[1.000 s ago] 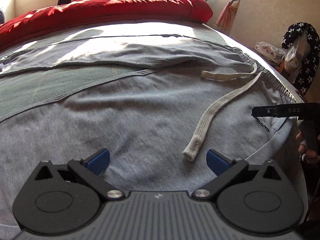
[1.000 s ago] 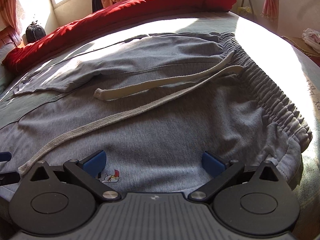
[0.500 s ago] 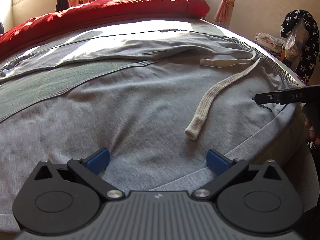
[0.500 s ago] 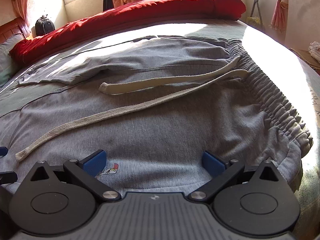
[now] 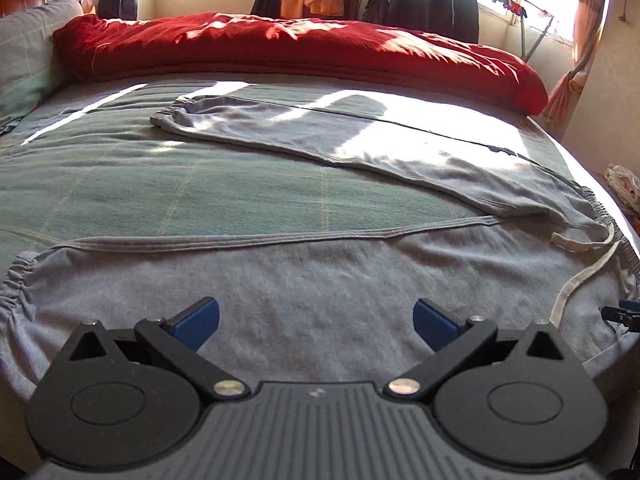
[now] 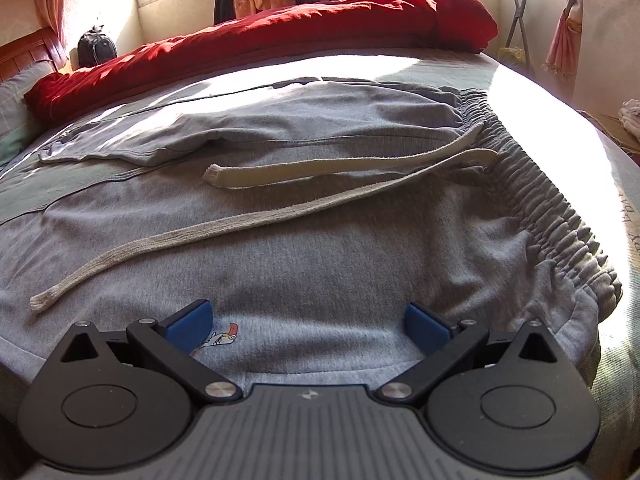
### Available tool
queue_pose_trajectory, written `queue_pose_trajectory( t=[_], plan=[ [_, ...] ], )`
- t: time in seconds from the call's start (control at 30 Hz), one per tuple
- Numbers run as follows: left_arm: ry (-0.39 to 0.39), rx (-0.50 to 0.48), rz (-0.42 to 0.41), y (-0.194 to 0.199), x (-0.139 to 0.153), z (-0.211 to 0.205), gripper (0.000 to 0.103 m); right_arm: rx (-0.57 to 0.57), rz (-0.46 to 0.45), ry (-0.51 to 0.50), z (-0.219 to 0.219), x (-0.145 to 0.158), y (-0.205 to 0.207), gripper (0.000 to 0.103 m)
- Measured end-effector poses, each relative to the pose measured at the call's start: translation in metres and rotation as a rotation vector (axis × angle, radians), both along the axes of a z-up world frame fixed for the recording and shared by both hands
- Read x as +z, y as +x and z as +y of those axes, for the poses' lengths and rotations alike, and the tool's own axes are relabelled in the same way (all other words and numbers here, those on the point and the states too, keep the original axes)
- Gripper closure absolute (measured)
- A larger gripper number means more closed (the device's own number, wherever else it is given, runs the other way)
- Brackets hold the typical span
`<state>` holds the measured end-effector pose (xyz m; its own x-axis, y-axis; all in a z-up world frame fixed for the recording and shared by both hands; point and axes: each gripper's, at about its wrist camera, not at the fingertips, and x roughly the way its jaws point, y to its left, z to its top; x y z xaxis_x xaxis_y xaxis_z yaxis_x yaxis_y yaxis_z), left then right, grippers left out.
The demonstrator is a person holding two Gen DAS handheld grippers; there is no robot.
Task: Fold clothes
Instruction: 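Move the open right gripper over the pants toward the elastic cuff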
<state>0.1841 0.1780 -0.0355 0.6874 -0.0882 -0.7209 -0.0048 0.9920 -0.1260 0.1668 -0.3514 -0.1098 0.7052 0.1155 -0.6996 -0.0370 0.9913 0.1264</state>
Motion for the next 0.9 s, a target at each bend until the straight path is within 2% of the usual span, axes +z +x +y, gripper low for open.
queue_pose_trajectory(
  t=[0.03,0.23,0.33,0.4,0.53,0.63,0.73,0.9],
  plan=[
    [-0.006,0.050,0.004,0.002,0.000,0.021,0.001,-0.003,-0.001,0.002,0.000,0.000,0.000,0.000],
    [-0.112,0.202,0.063,0.009,-0.033,0.098,0.001,-0.011,0.003,-0.025,0.004,0.000,0.002,0.000],
    [-0.139,0.256,0.093,0.007,-0.051,0.114,0.001,-0.016,0.009,-0.030,0.005,0.000,0.003,0.000],
    [-0.150,0.253,0.080,0.003,-0.056,0.119,0.001,-0.021,0.016,-0.031,0.006,0.001,0.004,0.000],
    [-0.133,0.241,0.058,0.000,-0.058,0.116,0.001,-0.031,0.024,-0.036,0.007,0.001,0.004,0.000],
    [-0.051,0.213,0.069,0.001,-0.058,0.104,0.001,-0.039,0.021,-0.036,0.008,0.001,0.004,0.000],
    [-0.009,0.214,0.083,0.002,-0.052,0.093,0.001,-0.041,0.018,-0.040,0.008,0.000,0.004,0.000],
    [0.024,0.125,0.009,0.004,-0.026,0.052,0.001,-0.039,0.000,-0.051,0.010,0.000,0.002,0.000]
  ],
)
